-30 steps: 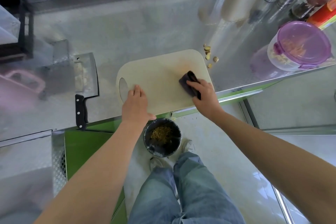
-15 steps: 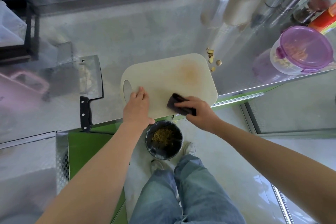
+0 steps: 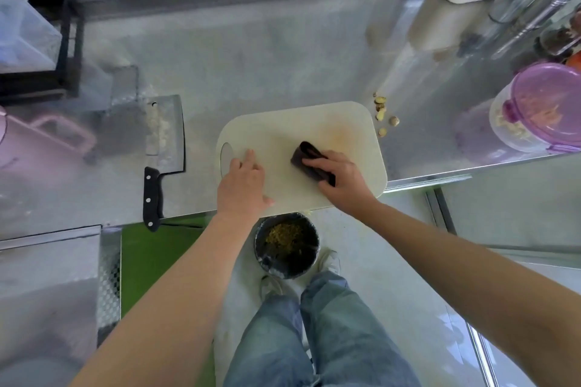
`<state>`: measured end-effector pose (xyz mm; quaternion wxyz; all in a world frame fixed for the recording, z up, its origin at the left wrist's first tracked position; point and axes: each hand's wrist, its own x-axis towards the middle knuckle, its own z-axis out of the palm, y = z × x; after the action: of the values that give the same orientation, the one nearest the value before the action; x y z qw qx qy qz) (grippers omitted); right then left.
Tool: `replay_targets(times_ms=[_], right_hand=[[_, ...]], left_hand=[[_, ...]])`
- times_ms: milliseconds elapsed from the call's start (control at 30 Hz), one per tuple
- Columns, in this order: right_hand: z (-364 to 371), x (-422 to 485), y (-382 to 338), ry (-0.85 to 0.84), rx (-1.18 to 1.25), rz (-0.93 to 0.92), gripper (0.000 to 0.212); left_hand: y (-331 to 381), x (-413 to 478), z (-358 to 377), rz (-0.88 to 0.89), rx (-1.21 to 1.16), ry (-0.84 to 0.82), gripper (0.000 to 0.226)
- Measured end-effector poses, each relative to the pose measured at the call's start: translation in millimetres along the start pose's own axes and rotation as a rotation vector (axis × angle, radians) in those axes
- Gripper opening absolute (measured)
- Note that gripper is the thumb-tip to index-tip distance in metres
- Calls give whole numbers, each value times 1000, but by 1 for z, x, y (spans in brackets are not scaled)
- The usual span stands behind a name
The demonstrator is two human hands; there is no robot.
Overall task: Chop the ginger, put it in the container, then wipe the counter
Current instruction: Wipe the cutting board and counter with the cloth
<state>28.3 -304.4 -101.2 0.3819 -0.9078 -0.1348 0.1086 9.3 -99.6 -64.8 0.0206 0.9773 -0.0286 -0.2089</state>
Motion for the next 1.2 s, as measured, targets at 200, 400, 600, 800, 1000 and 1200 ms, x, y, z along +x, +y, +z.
replay_targets(times_ms=[200,400,600,800,1000,1200], right_hand=[[-31,15,4,-62,85,12,49],[-22,49,24,37,-92,59,55],[-17,-10,-14,-414,141,-96,41],[-36,49,17,84,-14,127,56],[2,-3,-8,-258,36,-146,48],[-35,32,2,119,123,31,55]], left_hand=[[-2,3,-2,5,-27,-2,66],[-6,3,-4,28,-39,-47,69],[-8,2,-4,31,-52,-91,78],[-8,0,-3,31,-33,-95,80],[-8,-4,5,-11,6,-59,86],[-15,-10,10,-36,-115,-29,87]])
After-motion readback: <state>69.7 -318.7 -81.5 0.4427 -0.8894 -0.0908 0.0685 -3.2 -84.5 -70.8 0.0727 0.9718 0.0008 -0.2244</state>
